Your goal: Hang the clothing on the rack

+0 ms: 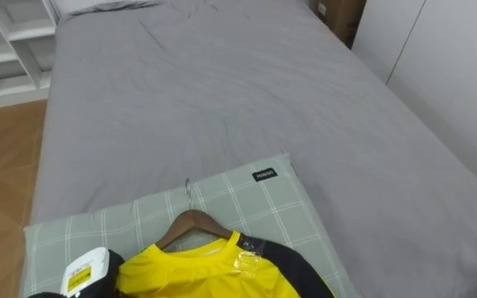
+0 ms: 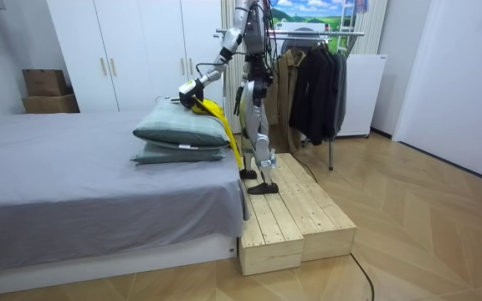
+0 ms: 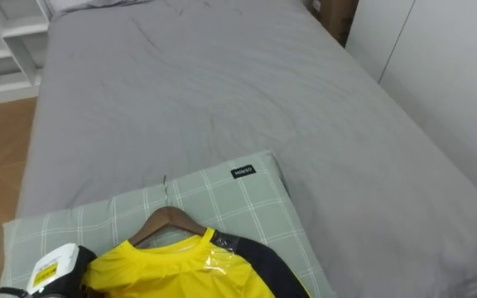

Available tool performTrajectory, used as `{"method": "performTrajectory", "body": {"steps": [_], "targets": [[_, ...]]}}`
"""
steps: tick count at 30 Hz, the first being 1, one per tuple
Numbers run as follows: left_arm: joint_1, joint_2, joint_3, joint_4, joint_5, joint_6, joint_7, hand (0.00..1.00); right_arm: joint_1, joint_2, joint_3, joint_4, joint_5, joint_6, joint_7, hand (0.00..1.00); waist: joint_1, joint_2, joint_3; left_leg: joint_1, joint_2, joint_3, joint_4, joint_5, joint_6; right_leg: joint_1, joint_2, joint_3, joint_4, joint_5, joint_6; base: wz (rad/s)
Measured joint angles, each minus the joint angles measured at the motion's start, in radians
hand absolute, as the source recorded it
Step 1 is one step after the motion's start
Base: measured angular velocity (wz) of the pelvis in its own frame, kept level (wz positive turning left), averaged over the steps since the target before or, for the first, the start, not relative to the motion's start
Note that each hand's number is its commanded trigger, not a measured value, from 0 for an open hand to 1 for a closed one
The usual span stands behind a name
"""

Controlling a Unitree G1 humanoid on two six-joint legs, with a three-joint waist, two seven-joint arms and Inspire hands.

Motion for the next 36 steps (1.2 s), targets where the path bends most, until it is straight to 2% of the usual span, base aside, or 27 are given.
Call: {"method": "performTrajectory", "body": {"steps": [14,23,30,34,36], "targets": [[0.0,0.0,-0.001,-0.003,-0.032,-0.001,-0.005,1.0,-0.002,0.0,0.0,0.0,0.001,0.0,0.0,0.0,-0.001,0.001,0.0009,0.002,0.0,0.001,-0.007,0.0,0.0,0.0,0.0,-0.002,-0.003,0.002,-0.004,0.0],[0.014,-0.001,-0.005,-0.013,-0.053,-0.007,0.013,1.0,0.0,-0.009,-0.013,-0.004,0.002,0.0,0.0,0.0,-0.003,0.012,0.0039,0.037,0.002,-0.001,-0.012,0.0,0.0,0.033,0.001,-0.007,-0.002,-0.008,-0.003,0.01],[0.048,-0.004,-0.002,-0.083,-0.071,-0.011,0.013,1.0,0.026,-0.021,-0.053,-0.006,-0.005,0.0,-0.003,0.0,-0.005,0.025,0.0007,0.061,0.002,-0.032,-0.014,-0.001,0.0,0.066,0.001,-0.019,-0.003,-0.017,0.002,0.1],[0.08,-0.004,-0.002,-0.126,-0.068,-0.021,0.015,1.0,0.037,-0.025,-0.069,-0.006,-0.008,-0.002,-0.015,0.0,-0.005,0.039,-0.0086,0.076,0.002,-0.033,-0.024,-0.001,0.0,0.08,0.001,-0.02,-0.002,-0.016,0.0,0.02],[0.094,-0.004,-0.002,-0.132,-0.068,-0.031,0.015,1.0,0.051,-0.026,-0.07,-0.006,-0.006,-0.003,-0.022,0.0,-0.004,0.041,-0.0094,0.097,0.003,-0.038,-0.023,-0.001,0.0,0.1,0.001,-0.025,-0.002,-0.019,-0.003,0.07]]}}
